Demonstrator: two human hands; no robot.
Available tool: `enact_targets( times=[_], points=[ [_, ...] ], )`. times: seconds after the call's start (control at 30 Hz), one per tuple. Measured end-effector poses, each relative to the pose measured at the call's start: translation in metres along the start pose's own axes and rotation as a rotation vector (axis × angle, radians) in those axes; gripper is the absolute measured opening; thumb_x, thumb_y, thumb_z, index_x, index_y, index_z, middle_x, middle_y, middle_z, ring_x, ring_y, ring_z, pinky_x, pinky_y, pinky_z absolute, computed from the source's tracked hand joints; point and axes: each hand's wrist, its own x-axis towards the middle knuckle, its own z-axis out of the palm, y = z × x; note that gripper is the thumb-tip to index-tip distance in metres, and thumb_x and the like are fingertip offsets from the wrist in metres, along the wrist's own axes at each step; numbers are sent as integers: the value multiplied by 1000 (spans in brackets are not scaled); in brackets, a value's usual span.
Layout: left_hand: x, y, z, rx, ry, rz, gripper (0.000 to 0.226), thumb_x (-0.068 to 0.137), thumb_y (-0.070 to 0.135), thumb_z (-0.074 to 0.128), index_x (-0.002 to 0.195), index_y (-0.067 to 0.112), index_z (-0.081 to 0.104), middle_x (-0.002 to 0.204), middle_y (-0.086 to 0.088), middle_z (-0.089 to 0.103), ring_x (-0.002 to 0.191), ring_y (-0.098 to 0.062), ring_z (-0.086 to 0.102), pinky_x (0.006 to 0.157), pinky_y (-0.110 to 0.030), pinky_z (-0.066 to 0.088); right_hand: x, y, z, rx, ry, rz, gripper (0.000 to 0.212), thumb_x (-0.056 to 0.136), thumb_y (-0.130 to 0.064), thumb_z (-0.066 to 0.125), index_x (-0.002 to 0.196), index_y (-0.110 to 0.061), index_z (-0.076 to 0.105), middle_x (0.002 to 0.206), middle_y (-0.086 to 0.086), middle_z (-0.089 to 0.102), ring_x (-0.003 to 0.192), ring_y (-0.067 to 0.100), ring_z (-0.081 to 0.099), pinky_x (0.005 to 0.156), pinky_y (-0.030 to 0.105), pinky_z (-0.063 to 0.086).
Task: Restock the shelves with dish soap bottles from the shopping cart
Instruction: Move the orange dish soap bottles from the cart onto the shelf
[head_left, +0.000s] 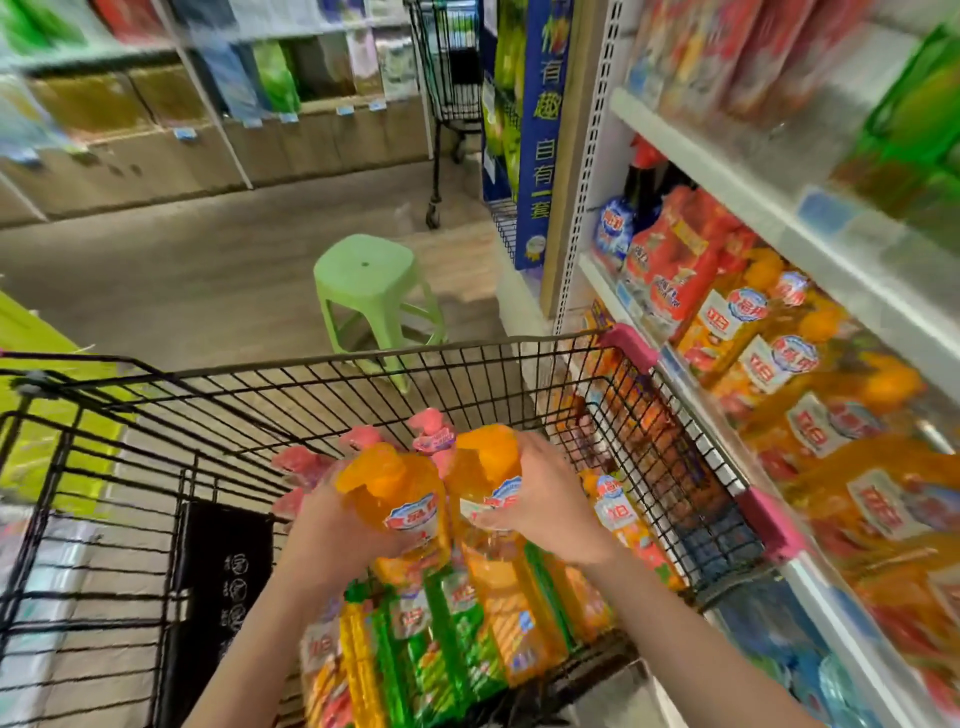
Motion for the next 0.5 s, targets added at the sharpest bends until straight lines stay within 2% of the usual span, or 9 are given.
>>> enact_targets(
  times=[0.1, 0.17, 0.23, 0.3, 0.33, 0.4, 0.47, 0.5],
  points=[
    [1, 28, -12, 13, 46, 100, 63, 48, 35, 93, 102, 35, 62, 99, 16, 65, 88, -3, 62, 72, -20, 48, -9, -9, -32, 10, 80, -21, 73, 59, -38, 85, 122, -21, 52, 118, -3, 50, 113, 16, 44, 82, 24, 32],
    [2, 53, -19, 76, 73, 172, 62, 51, 32, 92, 104, 31, 61, 97, 18, 56, 85, -4, 55, 70, -7, 37, -15, -13, -54, 23, 131, -46, 72, 58, -36, 86, 120, -21, 52, 117, -2, 51, 112, 17, 46, 88, 27, 37],
    [4, 79, -25, 113, 72, 230, 61, 52, 32, 92, 102, 33, 57, 94, 20, 52, 78, 1, 50, 62, -3, 34, -25, -17, -76, 34, 179, -67, 70, 57, -34, 86, 117, -22, 52, 115, -3, 50, 111, 17, 47, 91, 29, 40],
    [6, 104, -30, 91, 83, 313, 68, 47, 36, 92, 106, 29, 57, 102, 16, 57, 88, -3, 58, 70, -8, 42, -36, -20, -96, 65, 236, -111, 69, 57, -34, 87, 116, -24, 52, 112, -6, 48, 111, 15, 47, 91, 24, 38],
    [7, 118, -32, 72, 102, 372, 71, 46, 32, 93, 107, 27, 57, 104, 18, 56, 96, -10, 58, 77, -18, 46, -42, -22, -107, 77, 277, -148, 71, 55, -38, 86, 117, -25, 52, 112, -7, 47, 113, 15, 47, 92, 23, 36],
    [7, 147, -34, 60, 141, 475, 74, 46, 24, 92, 112, 25, 58, 104, 23, 52, 105, -15, 54, 84, -26, 45, -55, -24, -130, 85, 358, -209, 76, 56, -44, 84, 122, -25, 51, 117, -9, 46, 117, 13, 45, 97, 24, 35],
    [8, 178, -37, 46, 147, 584, 81, 45, 27, 93, 116, 28, 55, 111, 17, 53, 109, -17, 53, 91, -34, 46, -69, -28, -153, 77, 429, -214, 78, 59, -41, 86, 126, -26, 50, 121, -11, 44, 120, 11, 43, 102, 27, 36],
    [10, 192, -38, 35, 149, 621, 80, 46, 24, 95, 114, 29, 54, 110, 17, 52, 109, -16, 53, 93, -34, 45, -75, -28, -164, 70, 461, -220, 77, 60, -40, 86, 126, -27, 49, 121, -12, 42, 120, 10, 43, 104, 28, 37]
  ],
)
